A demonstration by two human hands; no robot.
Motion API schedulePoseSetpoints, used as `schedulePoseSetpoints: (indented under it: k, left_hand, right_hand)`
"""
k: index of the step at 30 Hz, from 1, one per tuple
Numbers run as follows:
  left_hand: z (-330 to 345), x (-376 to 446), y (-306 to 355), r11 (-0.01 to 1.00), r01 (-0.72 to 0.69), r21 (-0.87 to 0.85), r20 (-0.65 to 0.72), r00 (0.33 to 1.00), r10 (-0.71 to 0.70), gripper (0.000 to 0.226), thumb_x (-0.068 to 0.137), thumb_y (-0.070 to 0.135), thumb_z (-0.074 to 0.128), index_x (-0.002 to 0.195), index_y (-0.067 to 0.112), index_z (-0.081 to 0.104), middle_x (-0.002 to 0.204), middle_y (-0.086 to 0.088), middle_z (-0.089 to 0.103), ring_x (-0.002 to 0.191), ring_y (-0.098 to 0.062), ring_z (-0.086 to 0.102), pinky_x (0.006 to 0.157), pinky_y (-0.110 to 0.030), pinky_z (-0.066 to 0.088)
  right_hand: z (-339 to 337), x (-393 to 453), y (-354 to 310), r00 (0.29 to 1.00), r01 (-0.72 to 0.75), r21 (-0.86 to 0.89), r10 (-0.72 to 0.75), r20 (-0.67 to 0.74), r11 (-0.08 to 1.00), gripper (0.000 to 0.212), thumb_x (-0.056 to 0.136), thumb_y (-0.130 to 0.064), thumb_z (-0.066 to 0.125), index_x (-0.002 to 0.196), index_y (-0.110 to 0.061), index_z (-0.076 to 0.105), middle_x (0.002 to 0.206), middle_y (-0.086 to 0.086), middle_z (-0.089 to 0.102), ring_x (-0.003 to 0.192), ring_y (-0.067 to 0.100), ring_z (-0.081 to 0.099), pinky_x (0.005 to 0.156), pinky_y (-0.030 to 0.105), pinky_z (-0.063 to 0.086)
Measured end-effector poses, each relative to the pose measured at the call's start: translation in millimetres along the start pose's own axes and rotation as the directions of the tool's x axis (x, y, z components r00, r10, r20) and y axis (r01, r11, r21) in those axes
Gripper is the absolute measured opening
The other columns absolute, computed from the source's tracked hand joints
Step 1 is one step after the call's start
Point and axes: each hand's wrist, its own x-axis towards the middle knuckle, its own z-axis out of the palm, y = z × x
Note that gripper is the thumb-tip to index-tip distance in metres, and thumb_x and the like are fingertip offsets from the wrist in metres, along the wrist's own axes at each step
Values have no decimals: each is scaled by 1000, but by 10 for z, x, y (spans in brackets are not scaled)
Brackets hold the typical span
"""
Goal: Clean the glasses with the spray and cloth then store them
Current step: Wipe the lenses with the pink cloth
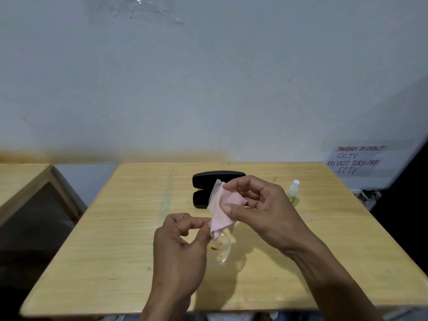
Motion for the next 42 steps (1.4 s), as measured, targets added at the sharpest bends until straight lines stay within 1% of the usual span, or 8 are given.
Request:
schedulePoseSetpoints:
  k: [3,8,13,16,25,30,35,42]
  left_hand:
    - [-14,4,9,1000,9,-14,-5,1000,-9,10,72,22,82,66,29,78,82,8,49,55,-14,36,59,-30,31]
    - [-29,2,16,1000,0,-15,7,1000,0,15,66,34,83,70,20,79,78,13,48,52,-9,37,56,-27,30]
    - [-42,-2,10,1000,-10,-16,22,1000,10,6,74,24,82,68,22,79,82,9,49,61,-4,45,62,-28,33]
    - [-43,7,-25,1000,1,-14,25,1000,0,7,74,23,82,68,25,79,82,10,51,72,-13,47,67,-32,35]
    - [-25,30,-45,999,12,-31,36,999,-11,6,73,25,82,70,21,79,78,17,49,72,-15,45,66,-30,34]
    - [-20,28,-41,1000,-5,-8,35,999,5,6,74,24,82,70,20,79,81,14,50,75,-17,48,65,-28,33]
    - [-10,19,-39,1000,16,-22,57,998,-14,11,70,31,84,70,21,79,75,26,48,71,-18,44,67,-36,37]
    - [-11,3,-7,1000,-1,12,39,999,1,7,73,20,83,68,18,79,87,9,52,83,-13,55,65,-26,34]
  right_hand:
    - [-1,-22,17,998,-9,54,5,58,999,27,81,-18,78,108,-21,74,108,-4,76,105,15,72,87,30,59]
    - [42,-3,56,999,23,29,-24,31,999,44,66,-6,92,104,-18,74,100,-3,76,92,12,73,81,35,62]
    - [30,46,126,991,132,-46,-132,-10,990,18,82,-12,80,99,-16,77,89,-3,79,83,18,76,75,33,61]
    - [55,69,163,986,161,-44,-163,-36,986,9,91,-10,71,99,-12,75,84,0,77,75,19,75,73,37,63]
    - [63,31,300,947,305,-125,-315,-67,944,16,88,-11,73,102,-17,78,103,3,75,97,21,73,75,31,60]
    - [50,45,346,937,334,-110,-343,-75,936,14,86,-14,76,100,-15,80,100,0,76,97,21,72,77,28,57]
    - [46,36,321,968,249,60,-247,-38,967,24,77,-10,83,100,-7,79,95,2,76,86,18,73,70,25,55]
    - [87,52,236,982,169,204,-146,-120,964,16,70,-9,83,85,-10,79,83,4,79,77,16,75,73,25,56]
